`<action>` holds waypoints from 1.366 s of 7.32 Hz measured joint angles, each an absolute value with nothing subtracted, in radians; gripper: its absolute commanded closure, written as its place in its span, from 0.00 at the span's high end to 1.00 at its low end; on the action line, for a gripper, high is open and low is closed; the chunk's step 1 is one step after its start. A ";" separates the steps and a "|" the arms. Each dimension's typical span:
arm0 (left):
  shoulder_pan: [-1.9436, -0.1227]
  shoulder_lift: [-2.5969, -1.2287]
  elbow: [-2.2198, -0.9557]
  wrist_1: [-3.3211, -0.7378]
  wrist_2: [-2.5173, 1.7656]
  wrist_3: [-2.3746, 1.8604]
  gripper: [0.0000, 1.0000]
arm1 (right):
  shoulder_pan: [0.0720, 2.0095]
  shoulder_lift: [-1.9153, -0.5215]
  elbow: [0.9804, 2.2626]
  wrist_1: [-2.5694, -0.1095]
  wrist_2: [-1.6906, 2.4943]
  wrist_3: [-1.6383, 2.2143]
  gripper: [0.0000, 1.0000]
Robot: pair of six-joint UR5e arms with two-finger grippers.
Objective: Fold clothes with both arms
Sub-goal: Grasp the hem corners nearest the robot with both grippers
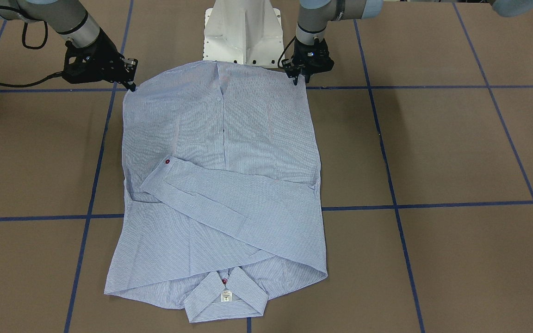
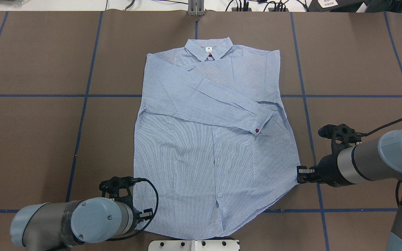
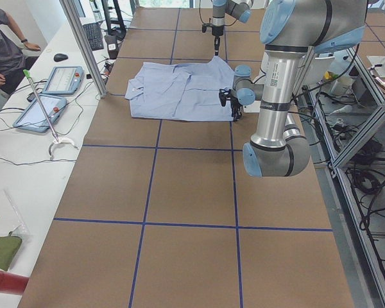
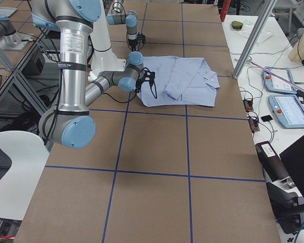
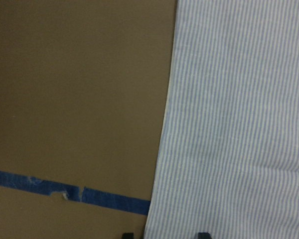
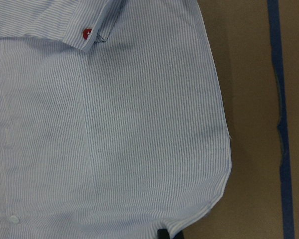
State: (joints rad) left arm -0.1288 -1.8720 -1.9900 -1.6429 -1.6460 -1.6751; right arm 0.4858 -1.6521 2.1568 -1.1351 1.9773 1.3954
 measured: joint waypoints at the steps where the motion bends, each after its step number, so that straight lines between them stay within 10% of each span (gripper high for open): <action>1: -0.129 -1.872 -1.990 -1.643 -1.646 -1.675 0.38 | 0.487 -1.652 2.157 -1.135 1.977 1.395 0.00; 10: -0.129 -1.872 -2.003 -1.639 -1.646 -1.678 0.00 | 0.488 -1.652 2.157 -1.135 1.977 1.394 0.00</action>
State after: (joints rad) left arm -0.1291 -1.8725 -2.0027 -1.6386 -1.6459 -1.6777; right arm 0.4881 -1.6518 2.1568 -1.1351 1.9773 1.3944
